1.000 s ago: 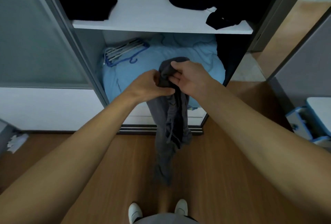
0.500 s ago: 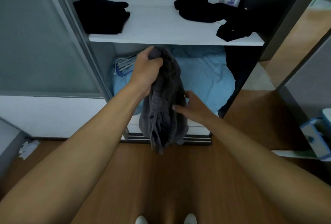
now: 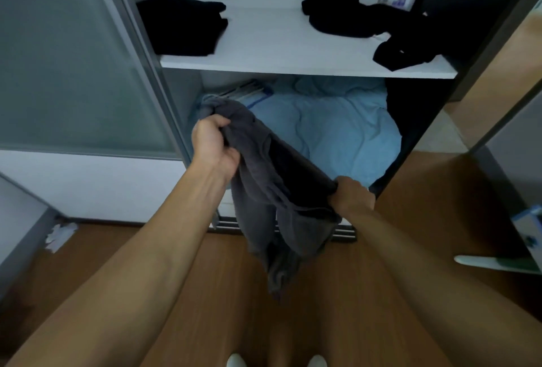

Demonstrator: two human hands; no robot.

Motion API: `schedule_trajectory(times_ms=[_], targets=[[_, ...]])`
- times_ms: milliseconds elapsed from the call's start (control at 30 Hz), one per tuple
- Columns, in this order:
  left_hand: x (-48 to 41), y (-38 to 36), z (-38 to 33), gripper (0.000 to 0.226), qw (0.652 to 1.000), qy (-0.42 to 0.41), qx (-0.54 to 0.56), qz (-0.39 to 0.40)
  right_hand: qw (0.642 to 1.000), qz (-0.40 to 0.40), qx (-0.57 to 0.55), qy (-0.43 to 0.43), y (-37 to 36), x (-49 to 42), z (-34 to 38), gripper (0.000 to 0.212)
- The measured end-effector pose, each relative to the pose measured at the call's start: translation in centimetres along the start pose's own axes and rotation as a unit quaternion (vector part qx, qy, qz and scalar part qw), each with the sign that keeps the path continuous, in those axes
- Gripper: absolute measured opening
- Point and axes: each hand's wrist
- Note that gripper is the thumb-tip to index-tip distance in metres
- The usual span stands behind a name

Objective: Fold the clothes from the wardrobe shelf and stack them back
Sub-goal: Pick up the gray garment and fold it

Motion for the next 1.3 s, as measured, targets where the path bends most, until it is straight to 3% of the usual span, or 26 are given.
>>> schedule_trajectory(times_ms=[67, 133, 167, 233, 333, 433, 533, 700, 867, 933, 967, 1000, 1100, 1133, 1200, 1300], targets=[[0.3, -1.0, 0.0, 0.046, 1.000, -0.005, 0.005, 0.014, 0.994, 0.100, 0.029, -0.016, -1.7, 0.6, -0.5, 0.031], [0.5, -1.9, -0.2, 0.041, 0.999, -0.024, -0.003, 0.023, 0.982, 0.172, -0.042, -0.059, -2.8, 1.0, -1.3, 0.031], [0.5, -1.9, -0.4, 0.039, 0.999, -0.038, -0.012, 0.022, 0.976, 0.172, -0.109, -0.080, -2.6, 0.9, -1.6, 0.028], [-0.2, -0.7, -0.8, 0.038, 0.998, -0.060, -0.034, -0.005, 0.956, 0.101, -0.251, -0.110, -1.0, 0.0, -1.5, 0.021], [-1.8, 3.2, -0.2, 0.033, 0.993, -0.035, -0.083, -0.074, 0.895, 0.012, -0.419, -0.151, 3.1, -1.2, -1.1, 0.016], [-3.1, 8.5, 1.6, 0.030, 0.974, 0.016, -0.143, -0.173, 0.903, -0.030, -0.411, -0.119, 6.5, -1.1, -0.2, 0.016], [-4.4, 13.0, 3.7, 0.029, 0.947, 0.069, -0.263, -0.170, 0.899, -0.074, -0.426, -0.069, 8.1, 0.2, 1.8, 0.013], [-5.4, 16.4, 5.9, 0.019, 0.811, 0.134, -0.559, -0.104, 0.888, -0.079, -0.453, 0.006, 8.9, 2.1, 5.6, 0.014], [-4.3, 15.9, 5.3, 0.027, 0.592, 0.194, -0.778, 0.082, 0.884, -0.078, -0.459, 0.033, 10.4, 2.8, 7.8, 0.016], [-4.1, 15.2, 5.3, 0.030, 0.550, 0.175, -0.807, 0.126, 0.889, -0.074, -0.450, 0.045, 11.0, 2.8, 8.6, 0.018], [-4.1, 14.9, 5.4, 0.032, 0.559, 0.149, -0.802, 0.146, 0.891, -0.075, -0.446, 0.049, 11.2, 2.7, 8.9, 0.019], [-4.1, 14.3, 5.7, 0.036, 0.593, 0.119, -0.778, 0.170, 0.892, -0.078, -0.441, 0.051, 11.3, 2.7, 9.3, 0.017], [-2.9, 10.7, 6.4, 0.064, 0.756, 0.056, -0.594, 0.269, 0.897, -0.093, -0.429, 0.050, 11.2, 2.7, 10.3, 0.013], [-2.4, 9.1, 6.7, 0.072, 0.782, 0.043, -0.548, 0.293, 0.898, -0.096, -0.428, 0.047, 11.0, 2.8, 10.5, 0.014], [-1.7, 5.9, 7.8, 0.093, 0.780, 0.009, -0.537, 0.321, 0.896, -0.101, -0.430, 0.042, 10.7, 2.9, 10.7, 0.014], [-1.5, 3.8, 10.5, 0.109, 0.739, -0.062, -0.590, 0.319, 0.889, -0.113, -0.442, 0.035, 10.6, 3.1, 10.7, 0.014]])
Point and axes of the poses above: each hand's wrist, its own x-axis away from the middle knuckle, its own y-axis out of the back of the hand, z = x × y, and after that the axes turned 10 degrees about -x, right-handed
